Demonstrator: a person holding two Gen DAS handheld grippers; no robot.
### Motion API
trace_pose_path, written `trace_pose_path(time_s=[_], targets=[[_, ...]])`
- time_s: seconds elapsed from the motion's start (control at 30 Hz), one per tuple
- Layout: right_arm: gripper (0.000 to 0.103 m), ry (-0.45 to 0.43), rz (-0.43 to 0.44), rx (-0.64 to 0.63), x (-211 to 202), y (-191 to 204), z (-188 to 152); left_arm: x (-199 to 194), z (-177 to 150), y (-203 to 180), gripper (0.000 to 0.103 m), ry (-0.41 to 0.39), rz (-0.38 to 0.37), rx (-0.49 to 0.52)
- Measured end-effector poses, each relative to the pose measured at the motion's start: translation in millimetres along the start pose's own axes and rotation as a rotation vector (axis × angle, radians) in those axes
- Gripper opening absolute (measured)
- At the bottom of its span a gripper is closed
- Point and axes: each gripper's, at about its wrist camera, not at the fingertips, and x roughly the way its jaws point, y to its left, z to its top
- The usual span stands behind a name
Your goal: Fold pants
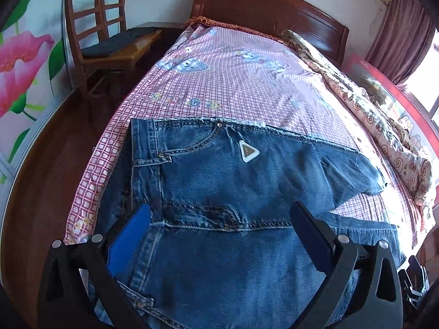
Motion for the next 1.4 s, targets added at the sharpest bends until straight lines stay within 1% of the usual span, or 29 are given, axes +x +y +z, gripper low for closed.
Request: trace_pose_path(time_s=[0.07, 0.13, 0.17, 0.2, 0.23, 0.3, 0.33, 0.37, 0.4, 0.5, 0.57, 0.63, 0.7, 0.8, 0.83, 0.87, 0.9, 0.93, 0.97, 1.0, 1.07, 1.13, 1.2, 1.23, 1.3, 1.4], targets=[[0.1, 0.017, 0.007, -0.005, 9, 4, 4, 22, 31, 28, 0.101, 0.035, -0.025, -0.005], [0.1, 0.039, 0.019, -0.006, 17, 8, 9, 50, 58, 55, 0.101, 0.091, -0.039, -0.032], [0.1, 0.046, 0.021, -0.008, 21, 10, 11, 63, 69, 69, 0.101, 0.119, -0.059, -0.05], [0.1, 0.05, 0.021, -0.014, 24, 12, 13, 78, 81, 80, 0.101, 0.143, -0.097, -0.063], [0.1, 0.059, 0.017, -0.022, 29, 14, 15, 90, 89, 90, 0.101, 0.156, -0.115, -0.077], [0.1, 0.076, 0.026, -0.023, 36, 17, 19, 106, 102, 104, 0.101, 0.153, -0.149, -0.079], [0.1, 0.085, 0.028, -0.023, 39, 19, 21, 113, 106, 110, 0.101, 0.153, -0.167, -0.082], [0.1, 0.092, 0.031, -0.022, 42, 20, 24, 121, 109, 116, 0.101, 0.168, -0.213, -0.098], [0.1, 0.096, 0.037, -0.02, 45, 22, 26, 132, 114, 123, 0.101, 0.182, -0.24, -0.116], [0.1, 0.1, 0.043, -0.028, 51, 31, 33, 153, 119, 131, 0.1, 0.211, -0.258, -0.102], [0.1, 0.108, 0.06, -0.027, 54, 37, 36, 165, 121, 136, 0.099, 0.229, -0.228, -0.1], [0.1, 0.115, 0.074, -0.033, 57, 44, 38, 171, 121, 144, 0.099, 0.234, -0.275, -0.118], [0.1, 0.117, 0.082, -0.046, 59, 52, 38, 176, 121, 145, 0.098, 0.236, -0.308, -0.111], [0.1, 0.128, 0.096, -0.052, 62, 58, 38, 181, 117, 143, 0.096, 0.241, -0.309, -0.062], [0.1, 0.128, 0.098, -0.054, 63, 60, 38, 180, 117, 145, 0.093, 0.24, -0.314, -0.063], [0.1, 0.128, 0.098, -0.054, 64, 60, 38, 179, 117, 149, 0.081, 0.238, -0.302, -0.075], [0.1, 0.127, 0.099, -0.052, 64, 60, 38, 178, 117, 154, 0.072, 0.237, -0.278, -0.094], [0.1, 0.125, 0.103, -0.051, 64, 59, 38, 175, 116, 160, 0.041, 0.231, -0.248, -0.11], [0.1, 0.125, 0.103, -0.052, 64, 58, 38, 175, 115, 164, 0.014, 0.242, -0.236, -0.126], [0.1, 0.124, 0.1, -0.053, 64, 57, 39, 174, 113, 163, 0.014, 0.247, -0.214, -0.113], [0.1, 0.121, 0.1, -0.048, 64, 53, 39, 171, 108, 154, 0.009, 0.248, -0.188, -0.059], [0.1, 0.119, 0.093, -0.047, 64, 46, 40, 165, 106, 152, 0.008, 0.225, -0.17, -0.069], [0.1, 0.113, 0.09, -0.049, 63, 35, 45, 158, 104, 153, 0.007, 0.2, -0.179, -0.1], [0.1, 0.107, 0.076, -0.048, 62, 27, 48, 153, 103, 151, 0.007, 0.188, -0.173, -0.085], [0.1, 0.098, 0.054, -0.028, 62, 6, 55, 143, 103, 149, 0.007, 0.161, -0.165, -0.087], [0.1, 0.089, 0.021, -0.003, 64, -26, 68, 123, 106, 142, 0.007, 0.109, -0.184, -0.082]])
